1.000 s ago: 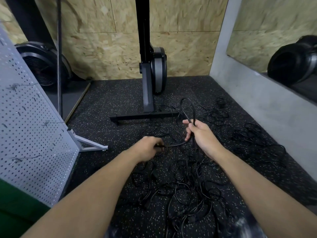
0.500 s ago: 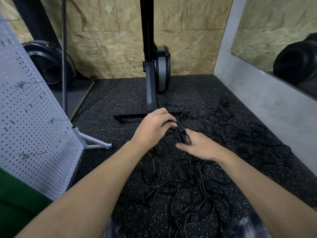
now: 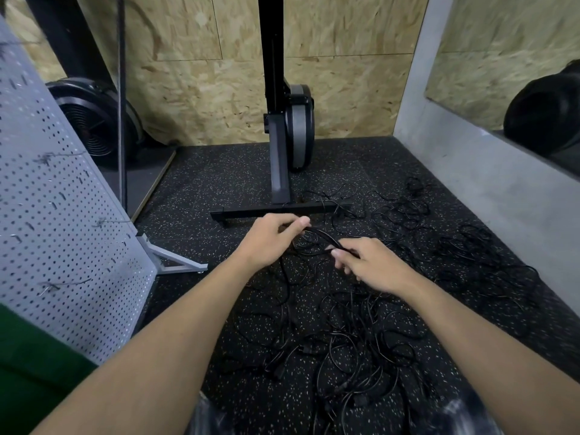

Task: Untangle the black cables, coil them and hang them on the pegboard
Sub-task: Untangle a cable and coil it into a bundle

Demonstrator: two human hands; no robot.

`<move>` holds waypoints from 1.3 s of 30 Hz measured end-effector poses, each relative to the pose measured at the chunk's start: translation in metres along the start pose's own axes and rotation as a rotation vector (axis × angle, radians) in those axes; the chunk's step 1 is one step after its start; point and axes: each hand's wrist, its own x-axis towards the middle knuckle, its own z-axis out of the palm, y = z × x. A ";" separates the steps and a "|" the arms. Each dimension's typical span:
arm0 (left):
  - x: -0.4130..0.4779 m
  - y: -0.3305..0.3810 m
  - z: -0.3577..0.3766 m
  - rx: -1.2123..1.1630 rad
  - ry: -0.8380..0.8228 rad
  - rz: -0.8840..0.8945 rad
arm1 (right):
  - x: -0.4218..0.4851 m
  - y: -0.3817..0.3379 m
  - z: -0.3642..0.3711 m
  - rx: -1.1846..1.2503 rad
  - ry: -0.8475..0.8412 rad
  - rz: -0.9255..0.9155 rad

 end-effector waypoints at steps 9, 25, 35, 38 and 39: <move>-0.001 -0.027 0.000 -0.331 -0.144 -0.289 | 0.006 0.010 -0.007 0.123 0.181 0.106; 0.006 0.023 0.026 -0.953 0.066 -0.370 | 0.003 0.002 0.008 0.371 0.046 0.110; 0.002 0.012 0.025 -0.702 -0.179 -0.339 | 0.007 -0.007 0.004 0.315 0.179 0.147; -0.004 -0.005 0.036 -0.130 -0.459 -0.166 | 0.008 -0.005 0.002 0.512 0.213 0.167; -0.006 -0.008 0.040 0.009 -0.508 -0.107 | 0.008 -0.003 0.002 0.549 0.219 0.162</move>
